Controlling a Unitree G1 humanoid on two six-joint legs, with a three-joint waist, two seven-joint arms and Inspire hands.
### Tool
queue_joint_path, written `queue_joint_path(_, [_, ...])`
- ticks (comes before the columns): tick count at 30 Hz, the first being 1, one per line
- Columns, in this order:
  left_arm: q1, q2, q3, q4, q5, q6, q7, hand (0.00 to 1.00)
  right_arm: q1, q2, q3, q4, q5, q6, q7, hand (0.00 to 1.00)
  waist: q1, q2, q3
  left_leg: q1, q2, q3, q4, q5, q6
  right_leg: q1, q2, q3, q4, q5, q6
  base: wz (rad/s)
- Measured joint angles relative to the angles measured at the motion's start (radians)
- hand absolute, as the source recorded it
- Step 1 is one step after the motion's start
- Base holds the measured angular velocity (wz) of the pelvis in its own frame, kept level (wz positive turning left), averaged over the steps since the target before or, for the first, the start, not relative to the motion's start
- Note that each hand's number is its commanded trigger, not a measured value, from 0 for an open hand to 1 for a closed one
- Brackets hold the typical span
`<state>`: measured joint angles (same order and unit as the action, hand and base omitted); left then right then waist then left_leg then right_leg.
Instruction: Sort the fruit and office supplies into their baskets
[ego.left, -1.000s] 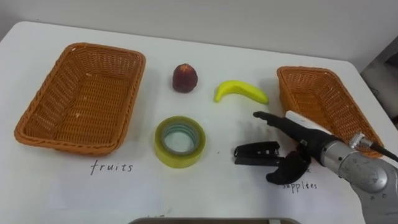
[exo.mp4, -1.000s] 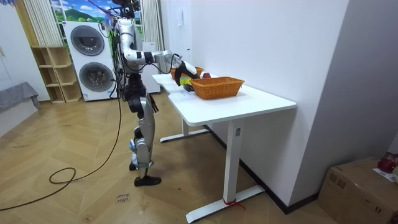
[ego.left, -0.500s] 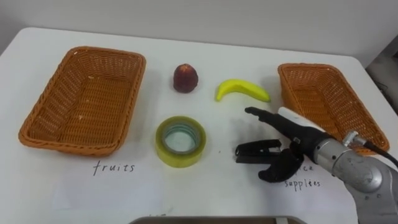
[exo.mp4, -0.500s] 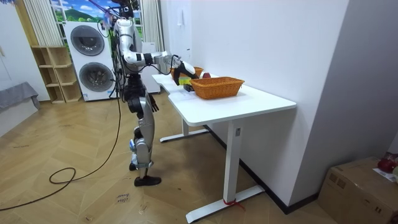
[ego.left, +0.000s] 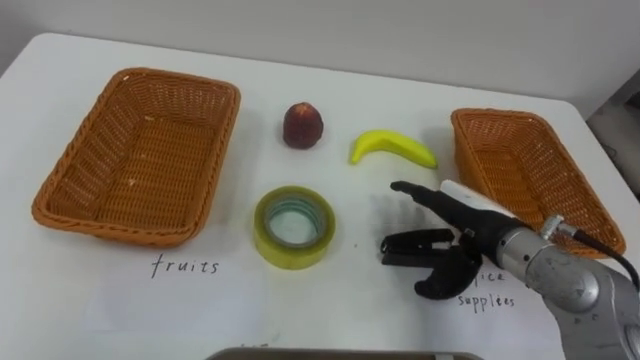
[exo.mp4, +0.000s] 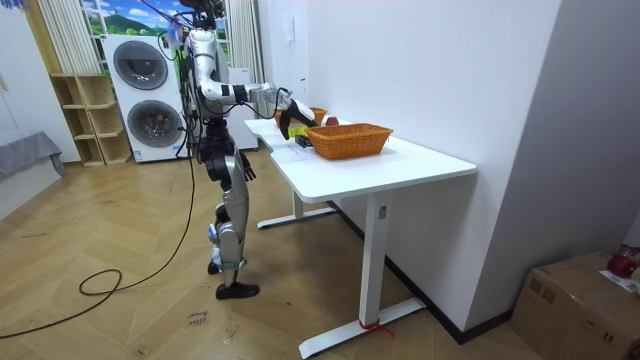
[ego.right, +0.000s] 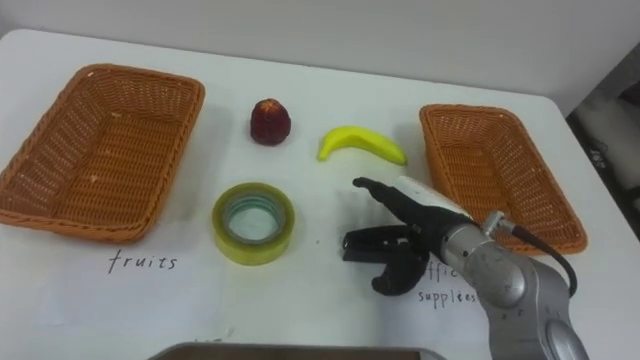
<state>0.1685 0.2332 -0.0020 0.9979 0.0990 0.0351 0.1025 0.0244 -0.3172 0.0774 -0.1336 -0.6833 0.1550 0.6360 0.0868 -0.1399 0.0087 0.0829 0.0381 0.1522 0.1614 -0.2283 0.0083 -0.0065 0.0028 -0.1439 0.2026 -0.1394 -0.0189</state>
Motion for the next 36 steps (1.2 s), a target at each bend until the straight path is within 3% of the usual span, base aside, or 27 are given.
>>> queue_joint_path(15, [-0.002,0.001,0.017,0.001,-0.011,0.001,0.002,0.0,0.0,-0.001,0.022,0.013,-0.095,0.029,0.033,0.0,0.0,-0.017,-0.0009,-0.002,-0.001,-0.006,-0.003,0.0,0.0,-0.001,0.0,-0.001,0.0,0.0,0.0,0.0])
queue_joint_path(31, [-0.003,0.0,0.007,0.003,-0.028,0.001,0.022,0.0,-0.008,-0.001,0.054,0.011,-0.133,0.055,0.049,0.0,0.005,-0.016,-0.0004,-0.002,-0.001,-0.012,-0.007,0.0,0.0,-0.001,0.0,-0.005,-0.001,0.0,0.0,0.0])
queue_joint_path(36, [-0.003,0.0,-0.015,0.003,-0.021,0.003,0.026,0.0,-0.008,-0.001,0.062,0.0,-0.153,0.064,0.044,0.0,0.018,-0.006,0.0001,-0.001,-0.001,-0.014,-0.008,0.0,0.0,-0.001,0.001,-0.009,-0.001,0.0,0.0,0.01])
